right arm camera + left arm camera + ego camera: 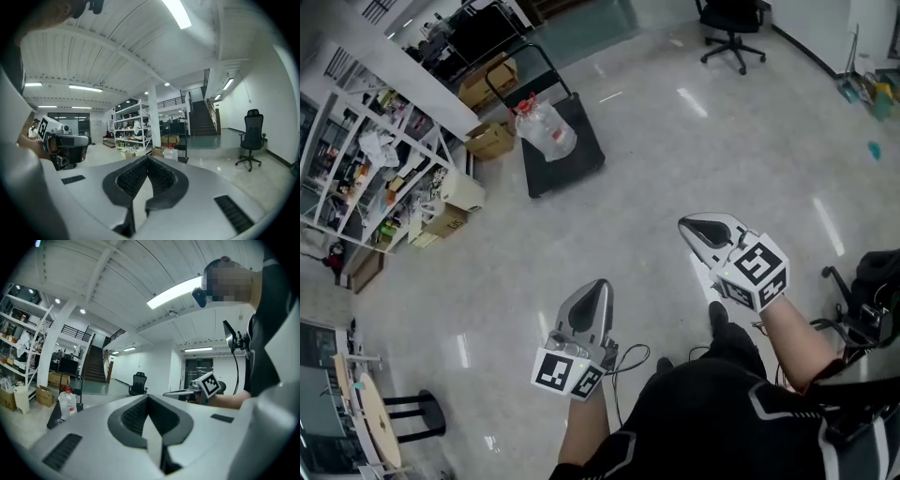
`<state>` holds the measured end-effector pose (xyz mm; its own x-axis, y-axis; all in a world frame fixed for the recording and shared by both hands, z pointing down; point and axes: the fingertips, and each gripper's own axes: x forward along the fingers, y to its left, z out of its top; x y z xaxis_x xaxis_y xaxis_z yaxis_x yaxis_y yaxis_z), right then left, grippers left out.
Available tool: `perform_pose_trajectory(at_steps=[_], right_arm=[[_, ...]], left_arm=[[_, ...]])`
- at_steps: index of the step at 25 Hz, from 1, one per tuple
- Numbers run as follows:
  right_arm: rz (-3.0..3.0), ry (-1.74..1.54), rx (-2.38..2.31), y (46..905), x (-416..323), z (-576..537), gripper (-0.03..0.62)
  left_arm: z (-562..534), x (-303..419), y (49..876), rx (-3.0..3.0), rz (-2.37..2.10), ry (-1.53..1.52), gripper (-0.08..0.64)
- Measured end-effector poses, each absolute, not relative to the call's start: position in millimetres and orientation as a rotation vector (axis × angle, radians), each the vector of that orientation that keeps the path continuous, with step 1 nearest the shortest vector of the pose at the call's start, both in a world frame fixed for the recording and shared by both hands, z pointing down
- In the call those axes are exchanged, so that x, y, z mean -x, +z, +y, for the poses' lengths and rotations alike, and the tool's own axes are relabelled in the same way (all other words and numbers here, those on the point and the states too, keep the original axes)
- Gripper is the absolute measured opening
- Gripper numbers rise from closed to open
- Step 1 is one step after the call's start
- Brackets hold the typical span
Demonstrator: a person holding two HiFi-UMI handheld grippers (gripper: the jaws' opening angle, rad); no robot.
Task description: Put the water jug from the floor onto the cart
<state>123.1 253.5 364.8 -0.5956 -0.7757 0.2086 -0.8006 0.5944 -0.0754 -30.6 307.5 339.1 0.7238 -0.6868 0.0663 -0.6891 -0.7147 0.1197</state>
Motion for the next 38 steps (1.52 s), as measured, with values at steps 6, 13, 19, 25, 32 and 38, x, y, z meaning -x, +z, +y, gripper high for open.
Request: perform_pose_trajectory(at_steps=[6, 13, 19, 25, 32, 38], right_arm=[[-2.592, 0.347, -1.472, 369, -49, 315, 0.002], [-2.521, 0.272, -1.549, 350, -48, 371, 0.002], [-2.568, 0.239, -1.497, 329, -52, 404, 0.002], [-2.560, 0.204, -1.552, 315, -91, 426, 0.002], [-2.597, 0.221, -1.565, 311, -109, 444, 0.002], [-2.604, 0.231, -1.561, 313, -107, 448, 0.002]], left_arm=[[352, 123, 361, -2.787, -1.027, 0.025, -0.009], [382, 137, 357, -2.806, -0.973, -0.011, -0.009], [403, 116, 328, -2.825, -0.974, -0.036, -0.009], [426, 70, 303, -2.895, -0.926, 0.002, -0.009], [447, 45, 297, -2.905, -0.930, 0.043, -0.009], [457, 47, 300, -2.897, -0.940, 0.059, -0.009]])
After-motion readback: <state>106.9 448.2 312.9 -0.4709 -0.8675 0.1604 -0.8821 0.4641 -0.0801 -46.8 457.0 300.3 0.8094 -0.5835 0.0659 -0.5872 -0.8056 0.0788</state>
